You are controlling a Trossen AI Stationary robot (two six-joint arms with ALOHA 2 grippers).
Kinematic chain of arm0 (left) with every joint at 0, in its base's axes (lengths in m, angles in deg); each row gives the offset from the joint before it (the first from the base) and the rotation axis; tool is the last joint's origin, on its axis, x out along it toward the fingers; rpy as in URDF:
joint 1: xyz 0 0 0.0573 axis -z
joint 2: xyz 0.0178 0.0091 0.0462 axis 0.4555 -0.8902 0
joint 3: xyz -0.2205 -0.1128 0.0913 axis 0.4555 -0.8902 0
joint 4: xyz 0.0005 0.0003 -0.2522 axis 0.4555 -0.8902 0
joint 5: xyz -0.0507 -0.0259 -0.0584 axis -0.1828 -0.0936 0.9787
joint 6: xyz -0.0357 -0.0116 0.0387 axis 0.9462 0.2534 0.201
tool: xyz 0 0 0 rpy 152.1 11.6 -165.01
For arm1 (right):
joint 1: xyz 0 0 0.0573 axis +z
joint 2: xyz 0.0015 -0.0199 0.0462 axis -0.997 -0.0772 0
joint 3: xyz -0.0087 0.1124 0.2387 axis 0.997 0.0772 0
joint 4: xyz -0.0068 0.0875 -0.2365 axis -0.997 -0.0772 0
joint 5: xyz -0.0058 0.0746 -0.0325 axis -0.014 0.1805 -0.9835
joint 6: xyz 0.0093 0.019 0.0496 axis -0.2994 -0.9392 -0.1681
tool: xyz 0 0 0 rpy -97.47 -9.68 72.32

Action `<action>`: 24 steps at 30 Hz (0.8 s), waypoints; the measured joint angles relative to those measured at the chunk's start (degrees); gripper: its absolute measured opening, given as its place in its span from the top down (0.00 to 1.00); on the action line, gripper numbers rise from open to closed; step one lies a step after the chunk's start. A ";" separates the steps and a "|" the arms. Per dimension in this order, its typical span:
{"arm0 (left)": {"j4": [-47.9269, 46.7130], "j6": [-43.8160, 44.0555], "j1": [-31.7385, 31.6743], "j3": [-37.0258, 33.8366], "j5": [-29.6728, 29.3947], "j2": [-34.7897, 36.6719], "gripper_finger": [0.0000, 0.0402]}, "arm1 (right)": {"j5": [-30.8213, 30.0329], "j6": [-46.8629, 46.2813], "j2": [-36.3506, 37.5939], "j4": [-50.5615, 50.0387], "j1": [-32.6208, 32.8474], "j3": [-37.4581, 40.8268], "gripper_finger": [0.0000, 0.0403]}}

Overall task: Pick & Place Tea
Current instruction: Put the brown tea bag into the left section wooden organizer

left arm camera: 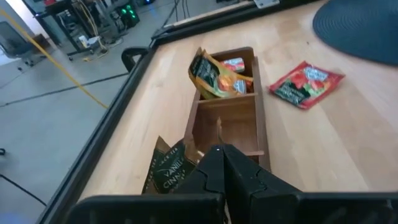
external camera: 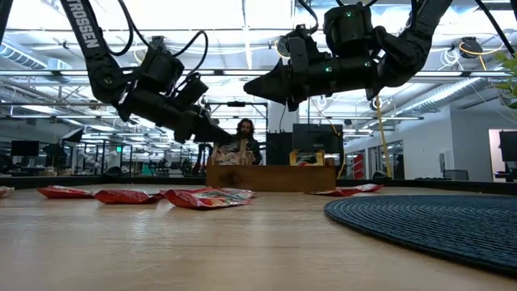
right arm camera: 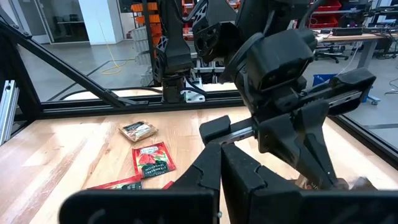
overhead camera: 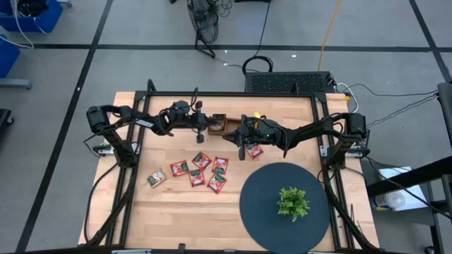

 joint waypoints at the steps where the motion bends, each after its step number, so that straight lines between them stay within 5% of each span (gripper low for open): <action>1: -0.10 -0.75 0.04 0.02 -0.04 -0.25 1.00 | 0.00 0.00 0.00 -0.01 0.00 0.00 1.00; 13: 4.19 -3.99 0.81 0.02 -0.31 -5.68 0.98 | 0.00 0.01 0.00 -0.01 0.01 0.00 1.00; 24: 4.97 -4.70 3.96 0.00 -10.20 -3.73 0.95 | 0.00 -0.11 0.00 -0.03 0.01 0.00 1.00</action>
